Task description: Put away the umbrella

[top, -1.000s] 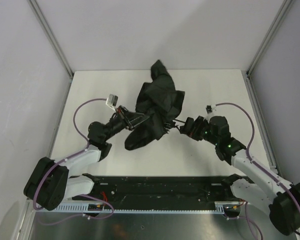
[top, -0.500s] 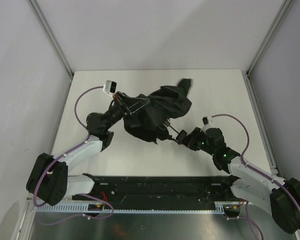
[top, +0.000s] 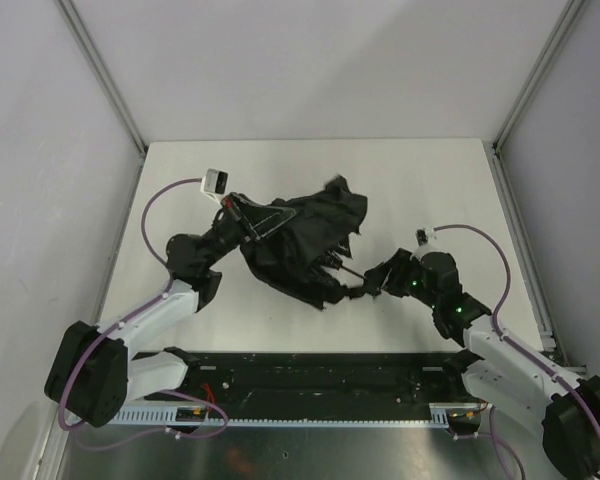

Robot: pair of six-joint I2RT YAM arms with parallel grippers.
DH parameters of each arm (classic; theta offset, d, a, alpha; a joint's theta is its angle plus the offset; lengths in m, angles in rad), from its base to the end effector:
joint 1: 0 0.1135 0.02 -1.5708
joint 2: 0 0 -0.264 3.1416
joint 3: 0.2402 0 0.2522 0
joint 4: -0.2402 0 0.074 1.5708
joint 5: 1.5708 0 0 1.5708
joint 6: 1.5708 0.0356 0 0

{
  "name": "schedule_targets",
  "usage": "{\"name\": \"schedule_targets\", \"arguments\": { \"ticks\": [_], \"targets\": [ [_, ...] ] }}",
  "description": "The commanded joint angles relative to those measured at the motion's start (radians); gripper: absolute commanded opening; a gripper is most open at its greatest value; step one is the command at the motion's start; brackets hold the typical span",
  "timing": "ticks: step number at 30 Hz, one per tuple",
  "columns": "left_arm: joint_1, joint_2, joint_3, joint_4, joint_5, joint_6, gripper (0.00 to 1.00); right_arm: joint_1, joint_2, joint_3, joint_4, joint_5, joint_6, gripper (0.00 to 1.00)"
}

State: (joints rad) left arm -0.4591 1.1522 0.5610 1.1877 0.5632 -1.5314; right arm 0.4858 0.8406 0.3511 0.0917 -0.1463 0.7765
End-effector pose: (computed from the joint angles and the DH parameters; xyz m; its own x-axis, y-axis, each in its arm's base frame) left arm 0.2028 -0.1215 0.3265 -0.7502 -0.5716 -0.3323 0.5335 -0.2266 -0.8148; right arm 0.1647 0.0928 0.2057 -0.6514 0.4401 -0.6181 -0.1742 0.7061 0.6864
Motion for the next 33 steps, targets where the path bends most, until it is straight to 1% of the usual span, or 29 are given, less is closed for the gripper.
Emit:
{"name": "schedule_targets", "arguments": {
  "ticks": [1, 2, 3, 5, 7, 8, 10, 13, 14, 15, 16, 17, 19, 21, 23, 27, 30, 31, 33],
  "targets": [
    [0.002, 0.017, 0.042, -0.005, 0.049, 0.069, 0.00, 0.017, 0.015, 0.034, -0.113, -0.038, -0.045, 0.48],
    [0.005, 0.027, 0.043, -0.018, 0.057, 0.081, 0.00, 0.023, 0.011, 0.051, -0.186, -0.018, -0.061, 0.58],
    [0.008, 0.037, 0.040, -0.028, 0.064, 0.088, 0.00, 0.025, 0.004, 0.072, -0.257, 0.006, -0.080, 0.65],
    [0.014, 0.053, 0.033, -0.039, 0.077, 0.098, 0.00, 0.023, -0.024, 0.128, -0.396, 0.070, -0.119, 0.73],
    [0.017, 0.064, 0.029, -0.050, 0.092, 0.111, 0.00, 0.008, -0.077, 0.184, -0.489, 0.103, -0.158, 0.79],
    [0.019, 0.069, 0.027, -0.055, 0.100, 0.117, 0.00, -0.009, -0.101, 0.213, -0.509, 0.078, -0.181, 0.81],
    [0.023, 0.078, 0.026, -0.063, 0.116, 0.131, 0.00, -0.042, -0.142, 0.268, -0.522, -0.025, -0.239, 0.82],
    [0.024, 0.086, 0.022, -0.070, 0.135, 0.143, 0.00, -0.046, -0.172, 0.316, -0.474, -0.270, -0.322, 0.83],
    [0.025, 0.089, 0.023, -0.073, 0.142, 0.145, 0.00, -0.025, -0.172, 0.322, -0.440, -0.328, -0.330, 0.84],
    [0.025, 0.090, 0.022, -0.075, 0.149, 0.149, 0.00, 0.017, -0.166, 0.324, -0.404, -0.339, -0.331, 0.86],
    [0.026, 0.092, 0.021, -0.078, 0.153, 0.152, 0.00, 0.072, -0.156, 0.326, -0.371, -0.309, -0.337, 0.89],
    [0.025, 0.092, 0.019, -0.081, 0.156, 0.152, 0.00, 0.141, -0.140, 0.329, -0.339, -0.259, -0.359, 0.93],
    [0.026, 0.092, 0.016, -0.085, 0.161, 0.150, 0.00, 0.272, -0.090, 0.344, -0.299, -0.117, -0.406, 0.96],
    [0.026, 0.089, 0.014, -0.087, 0.164, 0.145, 0.00, 0.350, -0.021, 0.358, -0.260, -0.016, -0.443, 0.96],
    [0.026, 0.080, 0.012, -0.088, 0.166, 0.142, 0.00, 0.383, 0.053, 0.370, -0.224, 0.030, -0.455, 0.93],
    [0.027, 0.070, 0.027, -0.091, 0.179, 0.127, 0.00, 0.420, 0.170, 0.373, -0.163, 0.080, -0.445, 0.77],
    [0.026, 0.071, 0.042, -0.094, 0.187, 0.111, 0.00, 0.447, 0.228, 0.373, -0.098, 0.090, -0.422, 0.68],
    [0.025, 0.073, 0.046, -0.097, 0.188, 0.103, 0.00, 0.456, 0.244, 0.371, -0.071, 0.089, -0.414, 0.62],
    [0.026, 0.079, 0.055, -0.101, 0.190, 0.091, 0.00, 0.467, 0.268, 0.368, -0.027, 0.093, -0.389, 0.39]
  ]
}}
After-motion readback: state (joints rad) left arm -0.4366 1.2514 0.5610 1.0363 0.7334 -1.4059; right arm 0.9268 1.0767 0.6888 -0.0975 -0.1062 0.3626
